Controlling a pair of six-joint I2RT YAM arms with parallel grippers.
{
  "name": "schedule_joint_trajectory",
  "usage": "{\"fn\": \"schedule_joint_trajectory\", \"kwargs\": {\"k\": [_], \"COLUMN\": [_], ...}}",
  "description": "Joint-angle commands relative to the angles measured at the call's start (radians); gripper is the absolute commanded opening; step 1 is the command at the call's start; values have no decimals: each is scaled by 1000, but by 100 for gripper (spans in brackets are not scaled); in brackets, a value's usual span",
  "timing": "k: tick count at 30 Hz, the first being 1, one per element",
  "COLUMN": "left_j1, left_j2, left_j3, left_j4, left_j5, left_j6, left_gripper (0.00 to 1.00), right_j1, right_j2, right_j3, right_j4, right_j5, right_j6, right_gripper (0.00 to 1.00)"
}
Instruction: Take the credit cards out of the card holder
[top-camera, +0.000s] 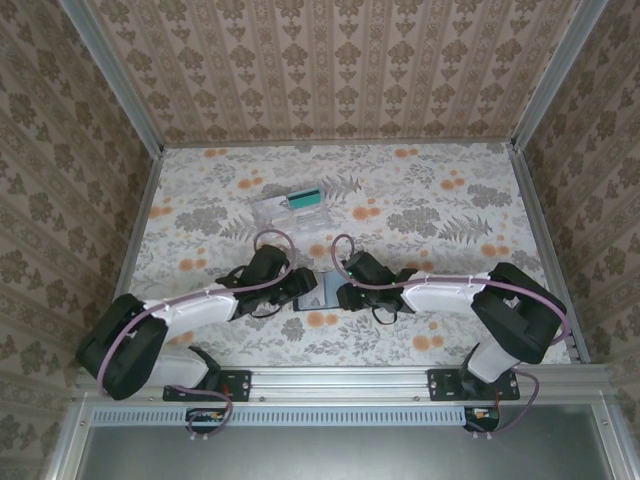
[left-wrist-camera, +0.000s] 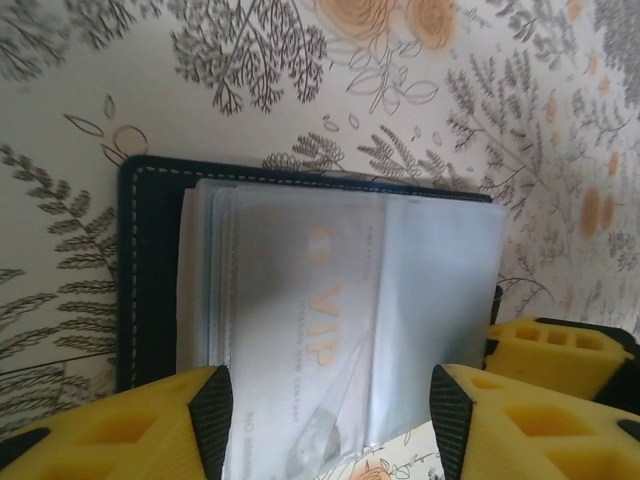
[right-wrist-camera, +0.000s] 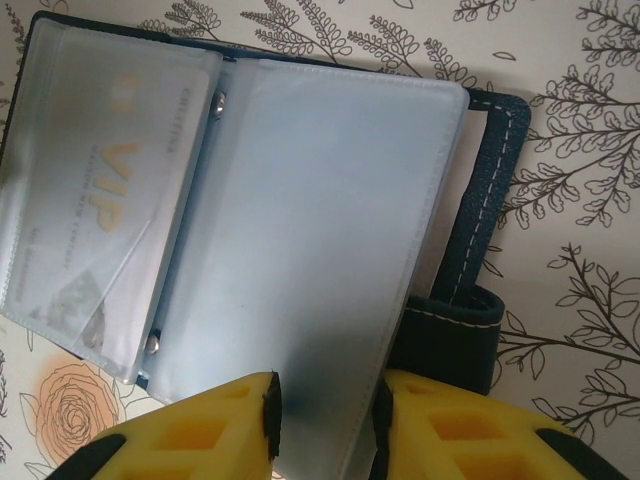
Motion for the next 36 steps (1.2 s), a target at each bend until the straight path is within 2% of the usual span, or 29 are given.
{"fn": "schedule_joint_trajectory", "kwargs": {"k": [1,9,15,28,33,36], "left_j1": [-8,-10,-16,-38,-50,-52], "left_j2": [33,37,76,110,122,113], "left_j3": [16,28,45,47,64,80], "left_j4": [60,-25,-35,131,161,117], "left_j5": [19,-16,1,103,138,123], "left_j6": [-22,-13,3,10,27,41], "left_gripper": [56,56,56,55,55,55], "right_j1": [6,7,5,6,5,6], "right_j2": [-12,-9,-4,12,18,18], "right_j3": [-11,-12,-14,-12,-10,-8], "right_j4": [-26,-23,-16,-14,-12,-22], "right_j5": [36,38,35,35,33,39], "right_j6": [24,21,23,27,27,27], "right_gripper": [34,34,34,33,33,33]}}
